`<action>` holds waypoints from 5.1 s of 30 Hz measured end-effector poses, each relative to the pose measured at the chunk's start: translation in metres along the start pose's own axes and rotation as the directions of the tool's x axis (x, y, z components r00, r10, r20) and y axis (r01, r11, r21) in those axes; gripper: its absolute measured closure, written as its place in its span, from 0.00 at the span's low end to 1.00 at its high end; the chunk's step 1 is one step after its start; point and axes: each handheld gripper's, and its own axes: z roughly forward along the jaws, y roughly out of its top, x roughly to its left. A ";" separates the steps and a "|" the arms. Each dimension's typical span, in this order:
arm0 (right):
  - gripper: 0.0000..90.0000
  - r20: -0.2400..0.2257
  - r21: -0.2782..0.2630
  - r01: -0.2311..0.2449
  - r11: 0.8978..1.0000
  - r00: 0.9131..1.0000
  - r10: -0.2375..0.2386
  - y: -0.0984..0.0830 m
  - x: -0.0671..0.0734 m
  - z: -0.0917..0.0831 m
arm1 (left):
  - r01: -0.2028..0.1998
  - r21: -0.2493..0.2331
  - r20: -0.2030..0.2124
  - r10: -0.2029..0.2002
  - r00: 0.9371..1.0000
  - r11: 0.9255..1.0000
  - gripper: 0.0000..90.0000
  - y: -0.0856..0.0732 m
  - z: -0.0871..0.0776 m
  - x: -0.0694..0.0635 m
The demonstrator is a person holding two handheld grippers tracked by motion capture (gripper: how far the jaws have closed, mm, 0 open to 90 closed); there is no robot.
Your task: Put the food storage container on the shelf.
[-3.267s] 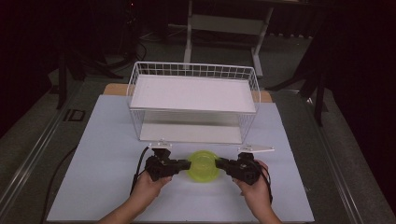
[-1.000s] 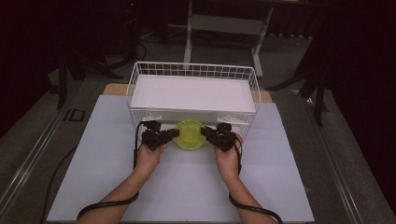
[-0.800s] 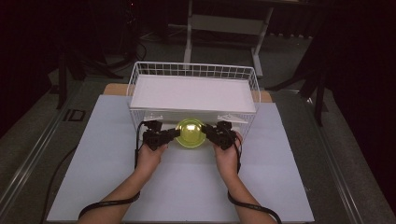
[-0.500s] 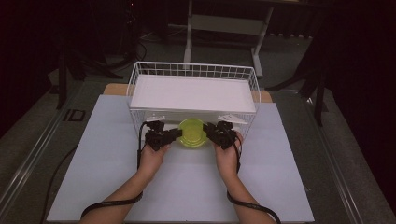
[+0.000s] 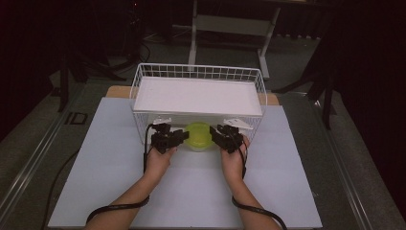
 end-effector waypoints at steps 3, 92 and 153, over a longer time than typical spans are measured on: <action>0.65 0.008 -0.022 -0.008 1.000 1.000 0.008 -0.001 -0.003 -0.003 | -0.005 -0.004 -0.010 0.005 1.000 1.000 0.66 -0.001 0.000 -0.001; 0.51 -0.187 0.052 0.002 0.999 0.982 0.007 -0.018 0.037 -0.042 | -0.304 -0.235 0.215 0.354 0.910 0.923 0.01 -0.056 -0.090 -0.029; 0.16 -0.209 -0.044 0.092 0.995 0.973 -0.099 -0.064 -0.024 -0.166 | -0.323 -0.190 0.189 0.357 0.915 0.927 0.01 -0.094 -0.168 0.018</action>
